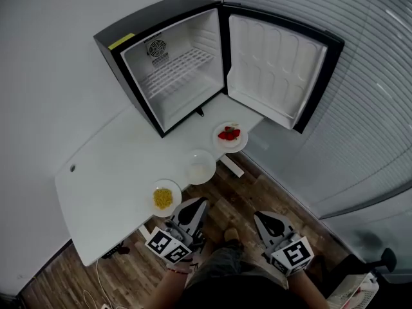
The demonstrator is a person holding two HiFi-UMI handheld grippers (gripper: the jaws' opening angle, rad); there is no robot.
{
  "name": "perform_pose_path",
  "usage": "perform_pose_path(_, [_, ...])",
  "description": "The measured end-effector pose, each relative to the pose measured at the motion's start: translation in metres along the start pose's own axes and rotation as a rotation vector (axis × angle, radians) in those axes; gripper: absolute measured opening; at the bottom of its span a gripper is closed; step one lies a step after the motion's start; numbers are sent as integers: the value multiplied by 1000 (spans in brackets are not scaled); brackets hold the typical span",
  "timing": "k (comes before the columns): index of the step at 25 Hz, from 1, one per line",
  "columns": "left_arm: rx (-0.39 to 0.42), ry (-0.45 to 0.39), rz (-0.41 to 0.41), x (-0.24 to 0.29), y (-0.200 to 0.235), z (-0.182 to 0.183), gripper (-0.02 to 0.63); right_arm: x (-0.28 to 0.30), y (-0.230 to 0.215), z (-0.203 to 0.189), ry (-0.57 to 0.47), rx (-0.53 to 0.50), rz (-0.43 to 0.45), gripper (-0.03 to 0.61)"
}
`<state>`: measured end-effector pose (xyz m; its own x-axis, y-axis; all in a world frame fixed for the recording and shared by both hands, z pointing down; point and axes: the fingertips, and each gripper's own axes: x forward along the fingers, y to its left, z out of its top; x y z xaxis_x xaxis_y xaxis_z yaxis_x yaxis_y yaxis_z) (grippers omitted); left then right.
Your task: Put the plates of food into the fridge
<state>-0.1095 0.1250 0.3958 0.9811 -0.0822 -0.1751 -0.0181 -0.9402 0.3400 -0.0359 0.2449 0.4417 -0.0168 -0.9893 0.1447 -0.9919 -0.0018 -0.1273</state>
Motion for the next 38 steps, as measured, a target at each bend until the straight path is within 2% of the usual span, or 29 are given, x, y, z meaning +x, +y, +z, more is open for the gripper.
perform_pose_path(8, [-36,-3,10,47,32,-6,6,56,-32,15,8,-14,65,6])
perform_pose_path(13, [-35,-8,19,67,48,-6,6,82,-59,20,25,8,17,6])
perform_pose_path(15, [-33,-15,40,72,55,-5,6,92,-67,19,39,59,-13,6])
perform_pose_path(18, [-34,-29,79,76,63,-6,6,102,-71,15,53,129,-23,8])
perform_pose_path(24, [14,-22,166,86,80,-12,6,128,-93,6,93,89,-68,8])
perform_pose_path(27, [57,-10,242,92,91,-18,6,140,-118,-2,122,85,-104,8])
perform_pose_path(30, [61,-23,323,98,105,-23,6,152,-145,-10,150,103,-121,8])
perform_pose_path(33, [49,-44,392,104,120,-28,6,170,-165,-23,197,182,-94,11])
perform_pose_path(36, [33,-63,454,109,133,-34,6,189,-178,-39,250,291,-50,92])
perform_pose_path(38, [23,-67,476,113,138,-39,6,200,-183,-47,274,291,-24,116])
